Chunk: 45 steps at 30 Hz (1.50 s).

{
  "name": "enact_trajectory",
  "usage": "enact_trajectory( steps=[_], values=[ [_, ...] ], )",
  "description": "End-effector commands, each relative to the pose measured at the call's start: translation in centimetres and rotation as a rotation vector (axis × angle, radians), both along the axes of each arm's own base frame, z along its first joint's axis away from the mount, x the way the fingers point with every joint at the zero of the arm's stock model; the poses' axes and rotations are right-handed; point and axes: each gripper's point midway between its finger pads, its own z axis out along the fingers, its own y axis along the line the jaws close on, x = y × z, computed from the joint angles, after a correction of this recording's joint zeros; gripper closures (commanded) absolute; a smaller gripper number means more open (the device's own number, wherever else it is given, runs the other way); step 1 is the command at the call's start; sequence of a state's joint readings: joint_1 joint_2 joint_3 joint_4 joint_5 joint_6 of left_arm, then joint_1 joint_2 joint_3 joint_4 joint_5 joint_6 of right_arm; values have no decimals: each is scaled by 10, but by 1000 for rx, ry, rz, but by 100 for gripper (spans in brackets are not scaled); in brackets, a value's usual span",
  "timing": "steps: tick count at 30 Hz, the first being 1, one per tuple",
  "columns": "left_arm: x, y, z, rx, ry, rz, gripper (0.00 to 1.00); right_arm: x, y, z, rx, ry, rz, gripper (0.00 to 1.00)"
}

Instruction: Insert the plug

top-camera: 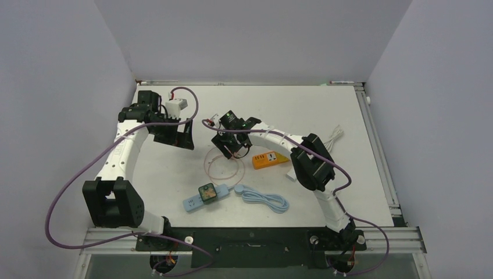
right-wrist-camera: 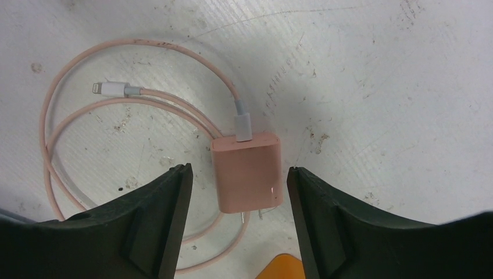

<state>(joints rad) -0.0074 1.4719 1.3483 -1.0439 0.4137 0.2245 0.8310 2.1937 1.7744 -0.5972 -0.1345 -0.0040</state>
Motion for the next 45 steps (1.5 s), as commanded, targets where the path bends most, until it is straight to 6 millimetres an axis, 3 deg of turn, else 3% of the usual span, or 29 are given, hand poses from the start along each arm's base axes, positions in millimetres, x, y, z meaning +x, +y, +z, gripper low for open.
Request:
enact_trajectory(
  steps=[1,10,15,19,23,28,29,30,34,40,42,45],
  values=[
    [1,-4,29,-23,-81,-26,0,3,-1,-8,-18,-10,-14,39],
    [-2,-4,36,-21,-95,-33,0,0,-1,-25,-22,40,-30,48],
    [-3,-6,38,-31,-101,-37,0,2,0,-16,6,30,-48,78],
    [-4,-10,44,-52,-125,-57,4,9,4,23,79,-32,-72,89],
    [-5,-15,57,-74,-181,-95,4,12,3,74,159,-107,-103,92],
    [-8,-26,76,-118,-265,-155,4,-1,-3,131,341,-203,-134,92],
    [-10,-31,81,-140,-280,-171,4,-3,-5,145,391,-239,-150,92],
    [-12,-35,86,-160,-291,-182,4,-8,-11,145,408,-248,-165,92],
    [-24,-60,110,-281,-299,-207,4,-23,-18,176,543,-336,-227,92],
    [-54,-107,144,-410,-312,-340,3,-18,-32,222,752,-375,-438,92],
    [-61,-117,151,-408,-363,-390,0,-11,-33,246,794,-395,-483,92],
    [-69,-130,161,-423,-408,-443,7,2,-44,284,804,-445,-571,94]
  ],
)
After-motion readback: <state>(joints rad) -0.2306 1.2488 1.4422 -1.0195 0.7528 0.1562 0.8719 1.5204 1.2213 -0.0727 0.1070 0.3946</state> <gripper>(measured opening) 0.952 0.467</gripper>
